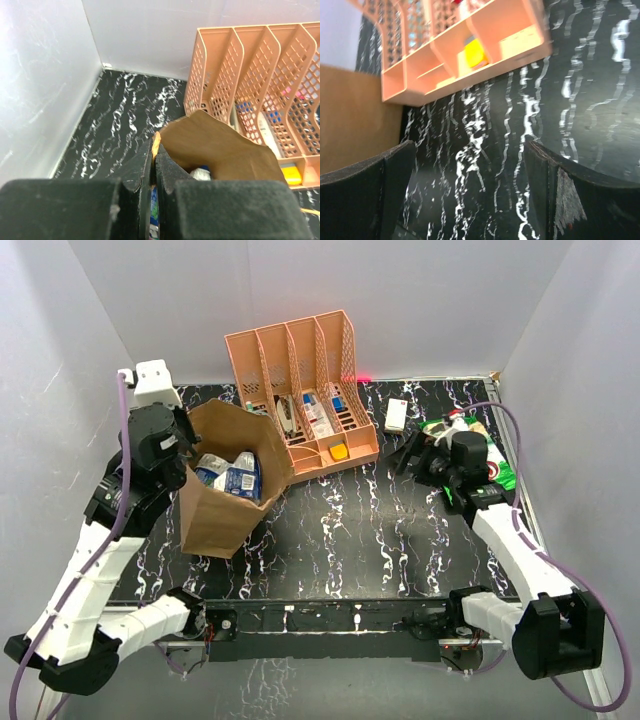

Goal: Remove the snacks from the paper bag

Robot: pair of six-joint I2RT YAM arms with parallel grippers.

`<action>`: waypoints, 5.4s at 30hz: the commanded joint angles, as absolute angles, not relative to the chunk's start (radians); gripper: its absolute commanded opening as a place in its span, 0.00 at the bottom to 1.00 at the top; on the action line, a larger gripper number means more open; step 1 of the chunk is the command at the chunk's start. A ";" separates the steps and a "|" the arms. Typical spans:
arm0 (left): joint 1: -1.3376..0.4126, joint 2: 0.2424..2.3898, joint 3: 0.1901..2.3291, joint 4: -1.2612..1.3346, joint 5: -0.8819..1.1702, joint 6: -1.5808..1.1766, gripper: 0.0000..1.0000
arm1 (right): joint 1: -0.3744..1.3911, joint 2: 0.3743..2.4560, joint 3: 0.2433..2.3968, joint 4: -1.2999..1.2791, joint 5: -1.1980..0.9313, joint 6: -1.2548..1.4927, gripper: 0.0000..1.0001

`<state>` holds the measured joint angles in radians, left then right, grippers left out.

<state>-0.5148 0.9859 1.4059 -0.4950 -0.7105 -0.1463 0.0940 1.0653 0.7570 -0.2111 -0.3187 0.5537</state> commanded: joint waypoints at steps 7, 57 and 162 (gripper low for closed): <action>-0.519 1.076 1.491 -0.121 -0.742 0.361 0.00 | 0.265 1.088 0.782 -0.158 -0.375 0.555 0.94; -0.528 0.547 0.883 -0.090 0.562 -0.442 0.00 | 1.062 1.127 0.691 0.006 0.081 0.813 0.84; -0.528 0.458 0.982 -0.356 0.225 -0.268 0.00 | 0.083 1.188 1.090 -0.129 0.126 0.667 0.08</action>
<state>-0.5259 0.4828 0.9707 -0.3557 0.1989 -0.2756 0.2153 1.0901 1.0084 -0.2329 0.4034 0.5465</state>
